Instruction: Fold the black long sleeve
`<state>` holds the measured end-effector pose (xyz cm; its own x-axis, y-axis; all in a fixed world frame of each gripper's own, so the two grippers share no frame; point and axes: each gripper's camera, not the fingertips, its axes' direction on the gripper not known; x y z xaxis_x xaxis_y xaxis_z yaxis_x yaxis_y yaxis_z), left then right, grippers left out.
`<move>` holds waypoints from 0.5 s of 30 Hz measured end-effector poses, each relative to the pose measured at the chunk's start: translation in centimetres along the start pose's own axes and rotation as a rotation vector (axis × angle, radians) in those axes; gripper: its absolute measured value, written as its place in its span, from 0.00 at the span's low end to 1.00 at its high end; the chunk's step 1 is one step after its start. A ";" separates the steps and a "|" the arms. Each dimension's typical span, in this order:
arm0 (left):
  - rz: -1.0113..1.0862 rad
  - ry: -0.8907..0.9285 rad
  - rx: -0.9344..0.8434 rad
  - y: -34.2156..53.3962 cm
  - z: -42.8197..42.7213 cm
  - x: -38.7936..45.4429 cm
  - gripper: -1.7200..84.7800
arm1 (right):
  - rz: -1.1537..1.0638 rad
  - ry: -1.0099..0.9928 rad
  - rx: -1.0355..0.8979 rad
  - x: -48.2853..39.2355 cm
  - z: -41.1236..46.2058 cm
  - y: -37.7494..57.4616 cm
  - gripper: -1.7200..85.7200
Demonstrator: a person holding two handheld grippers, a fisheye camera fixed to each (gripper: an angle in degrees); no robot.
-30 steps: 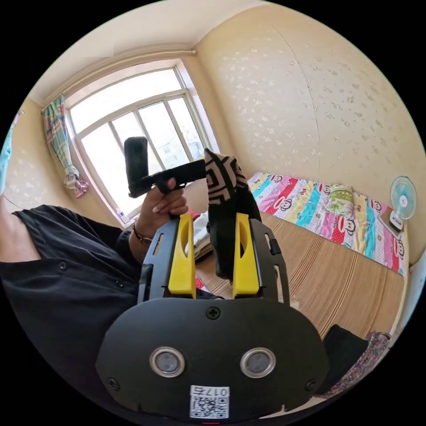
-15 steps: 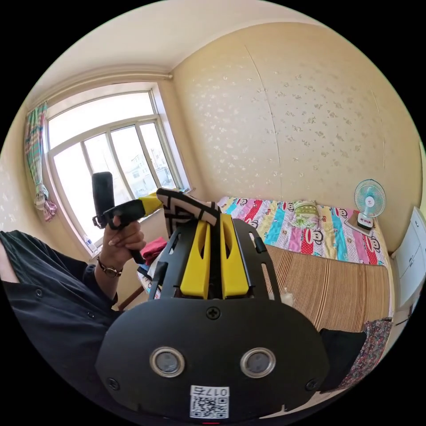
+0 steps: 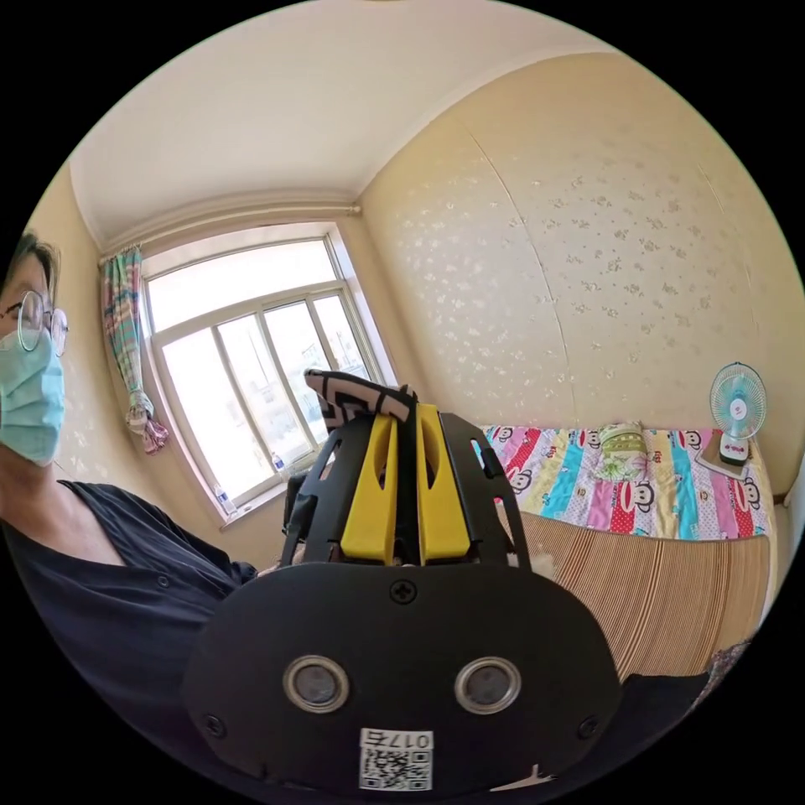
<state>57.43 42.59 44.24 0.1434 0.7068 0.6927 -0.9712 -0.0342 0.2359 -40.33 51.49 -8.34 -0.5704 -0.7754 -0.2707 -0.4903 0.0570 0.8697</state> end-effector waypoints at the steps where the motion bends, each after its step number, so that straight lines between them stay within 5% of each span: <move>1: 0.016 0.003 0.031 -0.3 -0.3 0.2 0.08 | -0.004 -0.009 0.000 0.0 -0.1 -0.2 0.07; 10: -0.059 0.072 0.336 -0.4 -10.4 -2.9 0.01 | 0.007 0.027 0.016 3.6 -3.6 -1.6 0.06; 15: -0.043 0.161 0.507 -0.8 -17.2 -3.6 0.01 | 0.107 -0.025 -0.134 8.9 -4.1 -1.3 0.06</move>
<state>54.42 52.18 29.82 0.1111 0.8134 0.5710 -0.7455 -0.3117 0.5891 -42.02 41.90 -10.21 -0.6315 -0.7537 -0.1818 -0.3342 0.0530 0.9410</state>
